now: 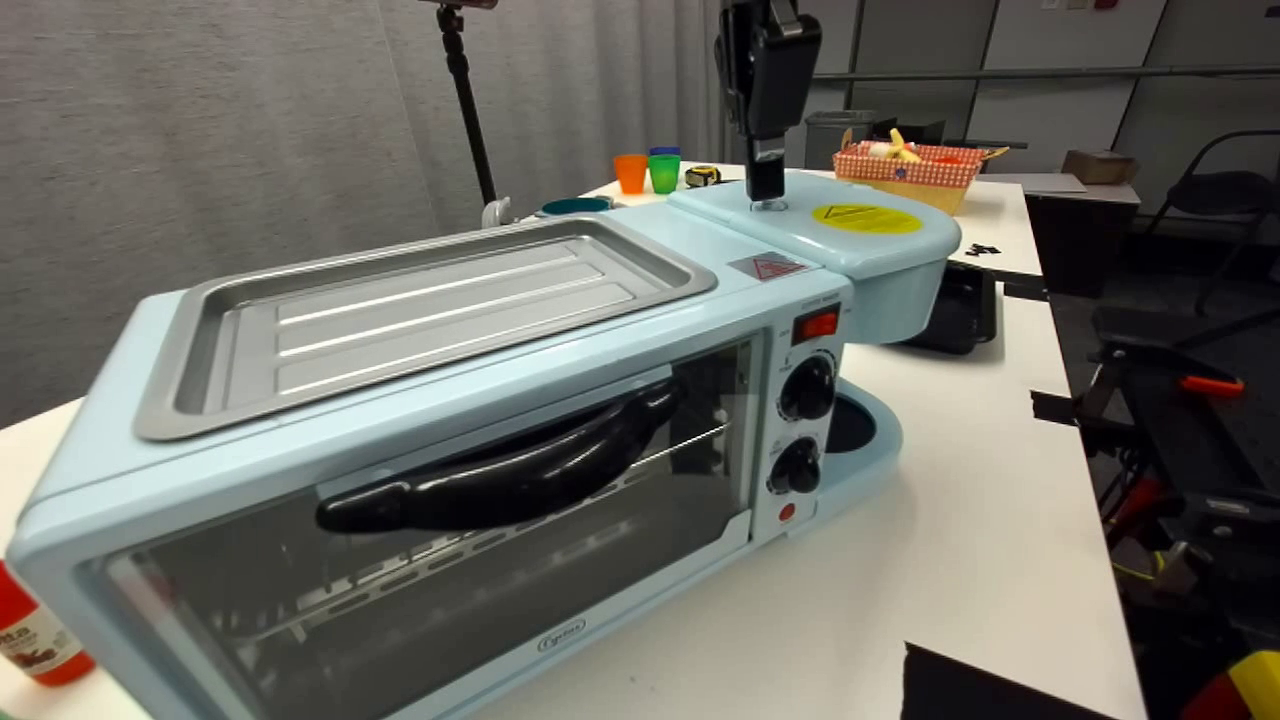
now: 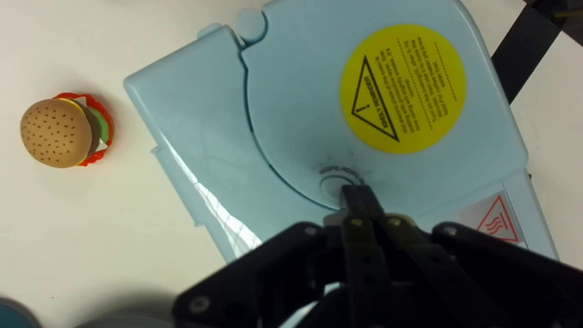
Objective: Press the button on the right side of the breakfast station to open the chamber on the right
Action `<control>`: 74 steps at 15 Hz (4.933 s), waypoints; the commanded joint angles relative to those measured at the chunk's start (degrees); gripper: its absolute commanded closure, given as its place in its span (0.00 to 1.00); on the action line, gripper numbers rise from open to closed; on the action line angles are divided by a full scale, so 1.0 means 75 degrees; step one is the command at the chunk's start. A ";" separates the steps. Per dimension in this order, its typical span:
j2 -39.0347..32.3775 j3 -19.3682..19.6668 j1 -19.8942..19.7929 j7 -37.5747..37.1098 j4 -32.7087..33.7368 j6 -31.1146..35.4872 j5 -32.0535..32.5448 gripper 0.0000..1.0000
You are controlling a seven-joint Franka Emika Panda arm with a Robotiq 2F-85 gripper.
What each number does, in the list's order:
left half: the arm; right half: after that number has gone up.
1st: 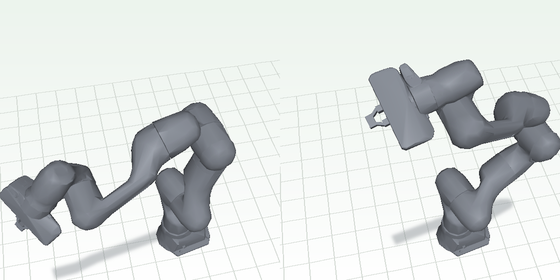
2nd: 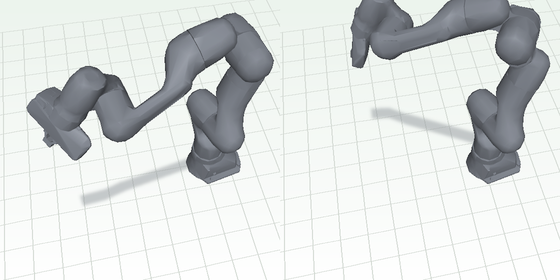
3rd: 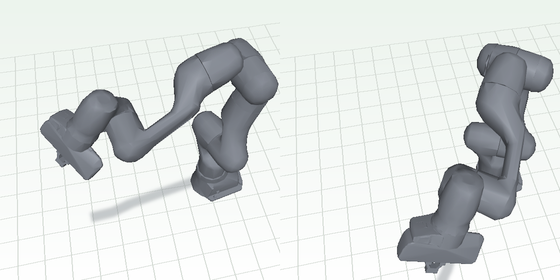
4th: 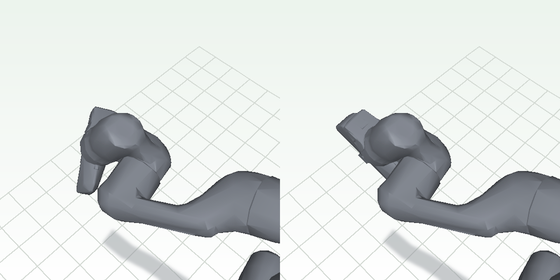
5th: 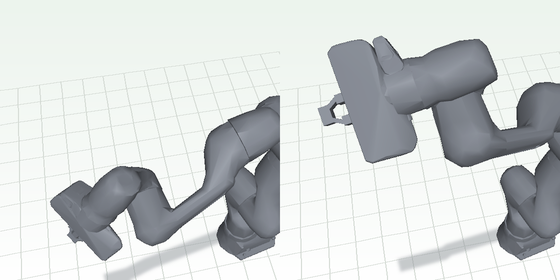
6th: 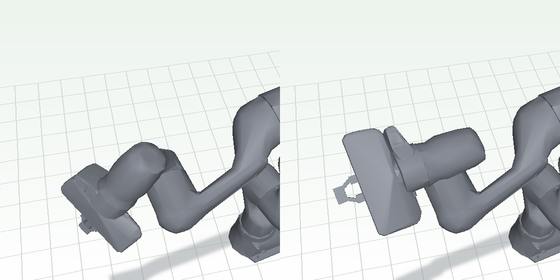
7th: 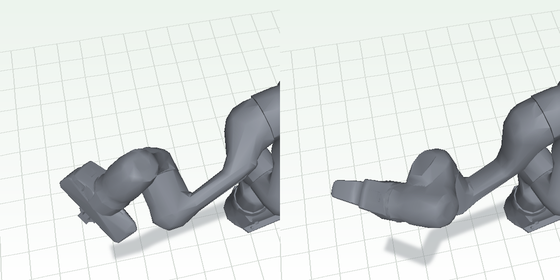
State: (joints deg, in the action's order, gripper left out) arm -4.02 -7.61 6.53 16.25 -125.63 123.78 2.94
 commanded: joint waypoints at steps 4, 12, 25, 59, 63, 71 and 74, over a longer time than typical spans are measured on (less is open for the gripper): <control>-0.0019 0.0087 -0.0039 -0.0023 0.0179 -0.0305 0.0138 1.00; -0.0090 0.0248 -0.0155 -0.0066 -0.0102 -0.0236 -0.0017 1.00; -0.0055 0.0182 -0.0077 -0.0503 -0.0312 -0.0106 -0.0124 1.00; 0.1879 -0.0442 0.0487 -0.1126 -0.1427 0.0683 0.0990 1.00; 0.2124 -0.0476 0.0546 -0.1107 -0.1512 0.0857 0.0936 1.00; 0.2569 -0.0465 0.0673 -0.1033 -0.1792 0.0913 0.0752 0.28; 0.2775 -0.0455 0.0718 -0.1015 -0.1988 0.0899 0.0718 0.06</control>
State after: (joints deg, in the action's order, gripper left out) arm 13.35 -11.46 11.15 7.10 -137.56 129.41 9.36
